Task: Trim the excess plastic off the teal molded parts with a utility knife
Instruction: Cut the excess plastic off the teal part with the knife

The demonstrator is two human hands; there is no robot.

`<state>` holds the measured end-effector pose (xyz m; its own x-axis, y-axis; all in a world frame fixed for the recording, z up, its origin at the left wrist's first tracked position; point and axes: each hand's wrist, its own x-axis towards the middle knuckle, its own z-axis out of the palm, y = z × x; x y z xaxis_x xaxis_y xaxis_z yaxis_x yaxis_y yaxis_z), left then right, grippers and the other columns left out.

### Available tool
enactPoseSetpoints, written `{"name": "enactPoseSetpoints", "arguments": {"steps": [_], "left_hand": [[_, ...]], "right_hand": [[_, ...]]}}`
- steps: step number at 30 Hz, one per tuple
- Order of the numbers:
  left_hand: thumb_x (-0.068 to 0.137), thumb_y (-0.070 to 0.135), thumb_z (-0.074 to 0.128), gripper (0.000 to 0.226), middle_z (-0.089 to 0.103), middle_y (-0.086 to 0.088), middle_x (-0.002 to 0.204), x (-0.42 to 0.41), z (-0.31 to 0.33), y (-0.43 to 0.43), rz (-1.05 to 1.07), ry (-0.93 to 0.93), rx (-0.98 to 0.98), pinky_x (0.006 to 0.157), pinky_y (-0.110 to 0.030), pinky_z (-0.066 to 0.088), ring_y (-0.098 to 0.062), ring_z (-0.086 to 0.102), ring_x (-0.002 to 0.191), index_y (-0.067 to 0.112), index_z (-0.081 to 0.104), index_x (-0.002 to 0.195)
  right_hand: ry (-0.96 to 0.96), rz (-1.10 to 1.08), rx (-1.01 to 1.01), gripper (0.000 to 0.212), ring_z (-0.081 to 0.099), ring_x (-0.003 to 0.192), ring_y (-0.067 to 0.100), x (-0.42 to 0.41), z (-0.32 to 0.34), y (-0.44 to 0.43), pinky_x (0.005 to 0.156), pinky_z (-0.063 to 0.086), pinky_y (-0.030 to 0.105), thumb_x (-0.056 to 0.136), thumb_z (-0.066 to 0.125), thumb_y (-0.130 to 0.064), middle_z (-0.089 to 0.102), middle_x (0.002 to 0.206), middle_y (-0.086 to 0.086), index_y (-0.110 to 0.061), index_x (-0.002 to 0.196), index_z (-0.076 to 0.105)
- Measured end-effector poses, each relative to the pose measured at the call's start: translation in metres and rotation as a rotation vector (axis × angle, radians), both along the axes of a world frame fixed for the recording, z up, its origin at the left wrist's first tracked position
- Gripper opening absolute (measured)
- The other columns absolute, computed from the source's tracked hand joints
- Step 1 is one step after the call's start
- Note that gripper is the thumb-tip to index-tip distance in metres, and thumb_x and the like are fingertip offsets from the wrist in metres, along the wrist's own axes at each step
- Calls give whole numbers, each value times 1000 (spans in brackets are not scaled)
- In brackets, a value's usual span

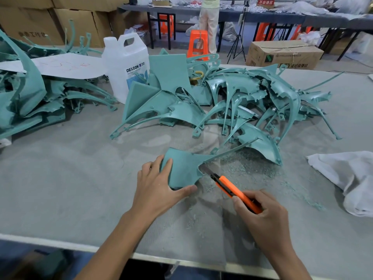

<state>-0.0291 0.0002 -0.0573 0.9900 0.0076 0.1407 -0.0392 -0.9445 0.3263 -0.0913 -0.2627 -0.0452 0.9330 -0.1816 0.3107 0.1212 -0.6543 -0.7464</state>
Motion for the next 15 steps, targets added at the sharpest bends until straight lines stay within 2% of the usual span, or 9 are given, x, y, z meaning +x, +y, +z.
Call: {"name": "enactPoseSetpoints", "arguments": {"steps": [3,5,8,12,15], "left_hand": [[61,105,27,124,10,9,165,3,-2,7,-103,58,-45,113,-36,19,-12,11,137,27,23,157],[63,103,29,123,10,9,166,4,-3,10,-139,63,-61,113,-36,19,-10,11,136,27,22,158],[65,102,29,120,11,9,165,3,-2,11,-142,64,-60,114,-36,19,-9,10,135,26,22,158],[67,100,29,119,13,9,165,2,-2,9,-132,62,-62,115,-36,20,-10,10,136,24,23,158],[66,101,29,119,13,10,164,2,-1,9,-130,60,-74,115,-35,19,-10,10,136,24,24,158]], "right_hand": [[9,43,-35,19,59,73,8,0,1,2,64,42,19,74,87,-24,63,80,-16,-35,76,72],[9,58,-50,17,58,71,6,-1,2,2,64,43,22,73,88,-26,62,71,-16,-32,75,73],[18,70,-120,11,54,72,4,-2,4,5,62,40,25,73,80,-39,58,67,-20,-32,72,71],[43,-33,-154,16,53,68,9,-2,3,5,60,39,31,71,86,-29,55,65,-16,-30,70,70],[13,-42,-129,14,53,68,7,-3,3,4,61,41,29,74,81,-39,56,65,-14,-29,72,71]]}}
